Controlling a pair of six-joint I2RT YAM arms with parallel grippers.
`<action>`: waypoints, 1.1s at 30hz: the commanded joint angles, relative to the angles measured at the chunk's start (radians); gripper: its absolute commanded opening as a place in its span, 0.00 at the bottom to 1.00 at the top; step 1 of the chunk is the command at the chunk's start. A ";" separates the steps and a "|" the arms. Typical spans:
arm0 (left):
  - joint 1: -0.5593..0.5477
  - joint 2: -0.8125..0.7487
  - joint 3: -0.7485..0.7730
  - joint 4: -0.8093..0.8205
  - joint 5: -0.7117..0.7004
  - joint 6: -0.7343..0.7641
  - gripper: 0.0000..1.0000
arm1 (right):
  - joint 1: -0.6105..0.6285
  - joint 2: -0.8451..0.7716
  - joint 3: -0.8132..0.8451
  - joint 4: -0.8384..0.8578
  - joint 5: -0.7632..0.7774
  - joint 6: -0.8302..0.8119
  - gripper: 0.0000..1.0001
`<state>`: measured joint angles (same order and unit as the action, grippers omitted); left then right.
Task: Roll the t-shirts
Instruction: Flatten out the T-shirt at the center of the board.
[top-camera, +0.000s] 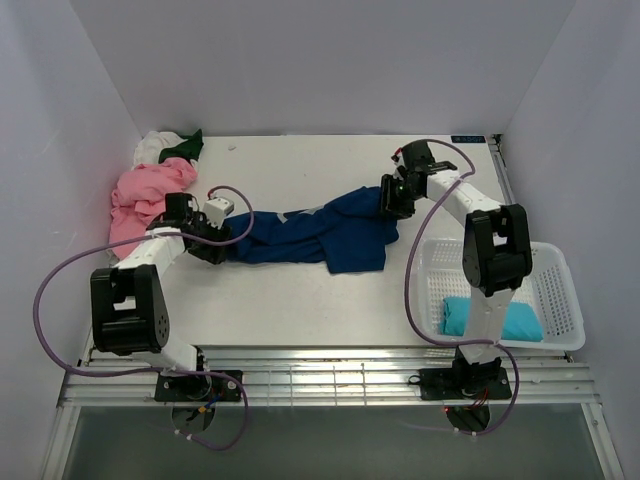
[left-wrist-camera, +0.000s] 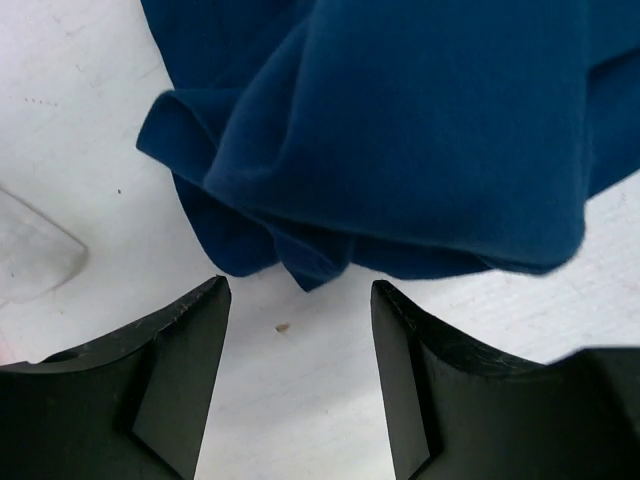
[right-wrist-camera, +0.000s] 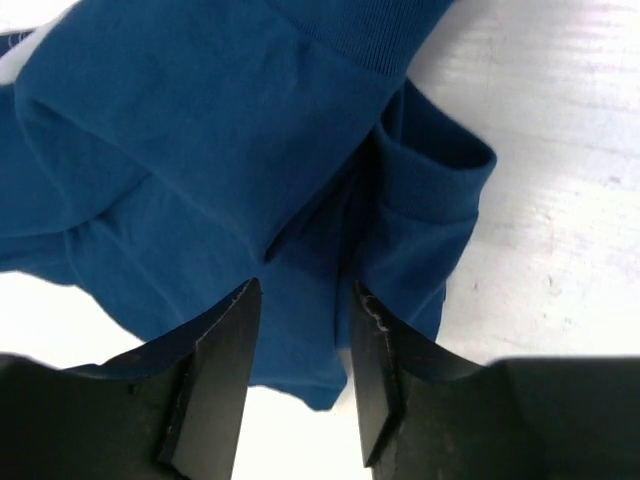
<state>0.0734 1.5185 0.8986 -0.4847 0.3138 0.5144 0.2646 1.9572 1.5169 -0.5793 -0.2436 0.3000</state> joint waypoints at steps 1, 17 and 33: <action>-0.032 0.022 0.034 0.090 -0.051 0.001 0.69 | 0.018 0.031 0.077 0.049 0.002 -0.047 0.45; -0.092 0.074 0.092 0.129 -0.076 -0.016 0.63 | 0.065 0.115 0.147 0.044 0.055 -0.174 0.41; -0.090 0.068 0.204 0.095 -0.100 -0.008 0.13 | 0.009 -0.036 0.275 0.064 -0.037 -0.096 0.08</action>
<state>-0.0193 1.6573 1.0565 -0.3874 0.2253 0.4904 0.3027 2.0480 1.7180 -0.5438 -0.2428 0.1867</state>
